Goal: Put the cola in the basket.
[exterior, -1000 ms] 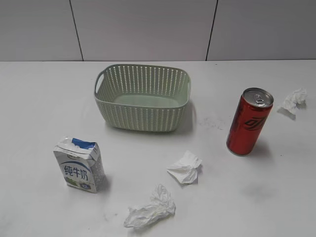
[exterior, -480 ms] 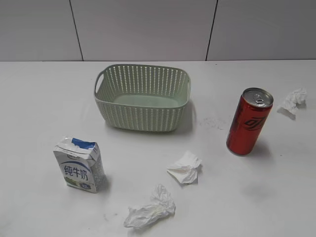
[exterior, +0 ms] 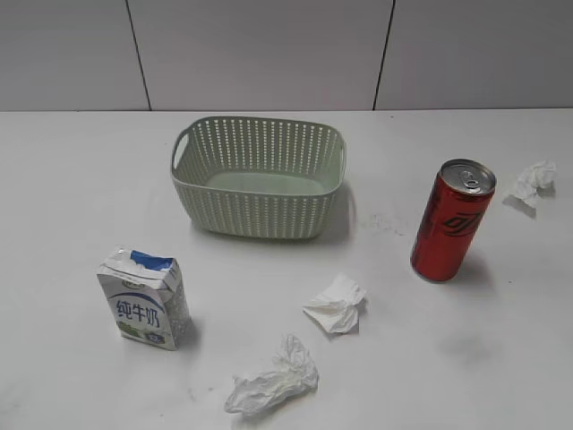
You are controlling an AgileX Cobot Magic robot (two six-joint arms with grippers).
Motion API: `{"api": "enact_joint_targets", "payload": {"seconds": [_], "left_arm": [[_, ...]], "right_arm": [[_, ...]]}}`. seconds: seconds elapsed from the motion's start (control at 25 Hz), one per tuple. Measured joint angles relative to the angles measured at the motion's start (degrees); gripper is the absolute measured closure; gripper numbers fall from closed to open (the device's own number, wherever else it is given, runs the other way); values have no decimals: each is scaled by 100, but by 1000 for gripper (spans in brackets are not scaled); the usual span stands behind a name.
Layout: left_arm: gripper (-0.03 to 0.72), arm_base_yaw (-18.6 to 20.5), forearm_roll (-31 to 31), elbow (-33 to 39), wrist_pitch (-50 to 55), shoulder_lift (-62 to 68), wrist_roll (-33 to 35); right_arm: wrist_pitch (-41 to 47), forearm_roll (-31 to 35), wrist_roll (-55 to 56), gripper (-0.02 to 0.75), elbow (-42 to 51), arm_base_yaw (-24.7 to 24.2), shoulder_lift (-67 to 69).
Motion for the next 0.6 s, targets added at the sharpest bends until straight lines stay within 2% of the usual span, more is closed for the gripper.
{"api": "enact_joint_targets", "payload": {"seconds": [0.32,0.6], "left_arm": [[461,0,0,0,0,0,0],[461,0,0,0,0,0,0]], "right_arm": [[-77,845,-453,146,-1060,44,2062],[-93,495,-435,146,-1778,730,3220]]}}
